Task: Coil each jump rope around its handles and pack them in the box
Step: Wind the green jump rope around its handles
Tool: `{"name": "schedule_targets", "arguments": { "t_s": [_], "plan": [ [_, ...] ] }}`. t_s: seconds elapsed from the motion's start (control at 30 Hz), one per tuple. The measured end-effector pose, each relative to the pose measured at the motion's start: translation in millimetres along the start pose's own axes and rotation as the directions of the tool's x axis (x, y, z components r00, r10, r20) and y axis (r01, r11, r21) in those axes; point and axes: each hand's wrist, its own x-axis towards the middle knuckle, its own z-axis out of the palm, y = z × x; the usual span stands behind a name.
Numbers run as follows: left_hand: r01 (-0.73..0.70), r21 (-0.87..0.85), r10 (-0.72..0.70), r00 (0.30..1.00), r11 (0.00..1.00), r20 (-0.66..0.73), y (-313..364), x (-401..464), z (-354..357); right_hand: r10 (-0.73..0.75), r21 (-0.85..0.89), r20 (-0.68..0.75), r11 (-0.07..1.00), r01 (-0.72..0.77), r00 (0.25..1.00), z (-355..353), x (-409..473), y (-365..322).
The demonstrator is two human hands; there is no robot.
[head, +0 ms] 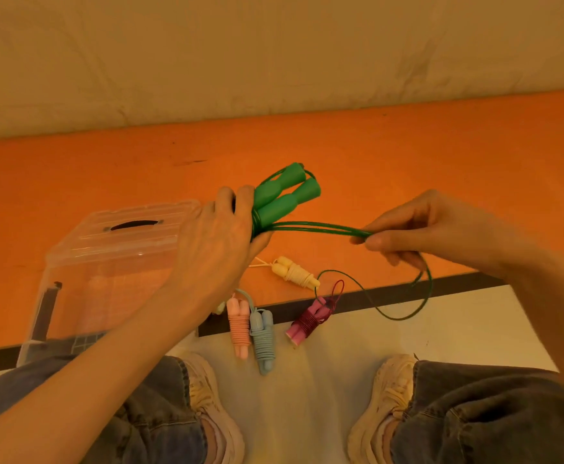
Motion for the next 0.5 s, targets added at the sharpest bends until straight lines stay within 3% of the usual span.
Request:
{"name": "schedule_targets", "arguments": {
  "t_s": [0.17,0.37,0.5],
  "plan": [
    [0.007,0.034,-0.008,0.999,0.999,0.038,-11.6,-6.7,14.6,-0.014,-0.093,-0.202,0.996,-0.005,0.979,-25.7,-17.5,6.5],
    [-0.009,0.073,0.001,0.993,0.997,0.117,-3.3,-9.9,24.1,-0.123,-0.090,0.010,0.988,0.123,0.992,-21.0,-29.0,-0.2],
    [-0.063,0.028,0.059,0.991,0.998,0.124,-6.8,-11.1,25.9,-0.121,-0.122,-0.045,0.986,0.114,0.992,-32.9,-32.5,4.0]
  ]
}}
